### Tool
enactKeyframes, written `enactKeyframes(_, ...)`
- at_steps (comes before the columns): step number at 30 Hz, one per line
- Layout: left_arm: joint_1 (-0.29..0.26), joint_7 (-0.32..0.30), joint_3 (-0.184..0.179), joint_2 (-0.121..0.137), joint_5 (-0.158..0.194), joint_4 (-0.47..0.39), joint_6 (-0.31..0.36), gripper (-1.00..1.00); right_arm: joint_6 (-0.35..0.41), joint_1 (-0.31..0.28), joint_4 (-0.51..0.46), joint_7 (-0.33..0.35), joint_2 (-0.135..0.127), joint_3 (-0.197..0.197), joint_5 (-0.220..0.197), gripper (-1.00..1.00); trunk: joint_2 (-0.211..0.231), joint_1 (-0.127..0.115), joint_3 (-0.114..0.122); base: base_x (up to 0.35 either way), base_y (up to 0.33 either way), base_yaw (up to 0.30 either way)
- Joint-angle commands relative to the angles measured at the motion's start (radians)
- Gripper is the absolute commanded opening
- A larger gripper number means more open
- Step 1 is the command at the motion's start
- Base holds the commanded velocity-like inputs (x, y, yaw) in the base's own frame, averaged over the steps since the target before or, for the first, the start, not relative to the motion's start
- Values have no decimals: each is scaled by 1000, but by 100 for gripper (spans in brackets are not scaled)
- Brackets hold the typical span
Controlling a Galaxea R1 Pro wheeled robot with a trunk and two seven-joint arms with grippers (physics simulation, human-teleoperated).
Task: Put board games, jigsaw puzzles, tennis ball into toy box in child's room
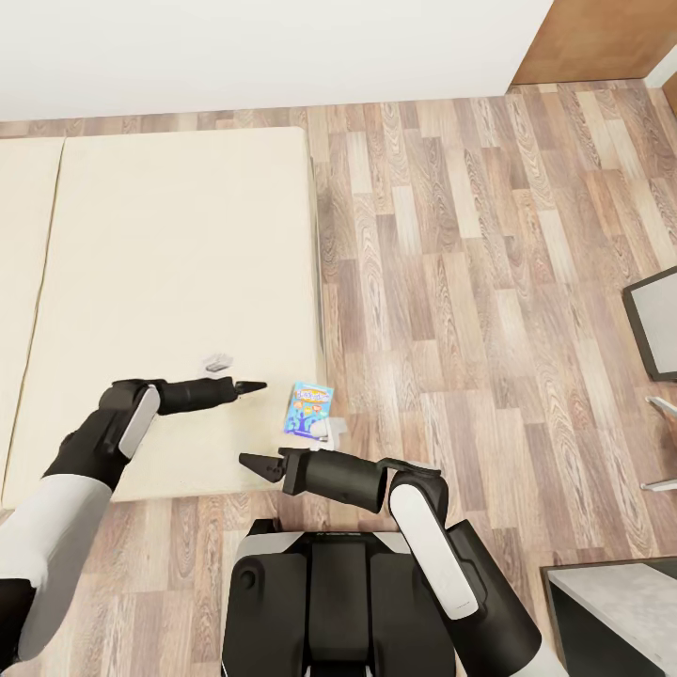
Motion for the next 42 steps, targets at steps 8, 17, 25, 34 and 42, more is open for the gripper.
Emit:
enactKeyframes(8,0,-79,57,35,5,-3,56,100,2,0,-1,12,-53,-52,3,100,-2,1,-1,0,0,0)
enactKeyframes(17,0,-172,89,75,4,-4,70,100,4,0,-1,88,-132,-208,-8,100,-2,1,-1,0,0,0)
enactKeyframes(25,0,-187,93,82,3,-4,72,100,1,1,5,255,-195,-286,-6,100,-2,1,-1,0,0,0)
enactKeyframes(34,0,-191,94,82,4,-4,71,100,-2,3,60,315,-219,-374,-5,100,-2,1,-1,0,0,0)
enactKeyframes(42,0,-220,99,85,5,-4,89,100,-52,3,133,325,-221,-438,-2,100,-2,1,-1,0,0,0)
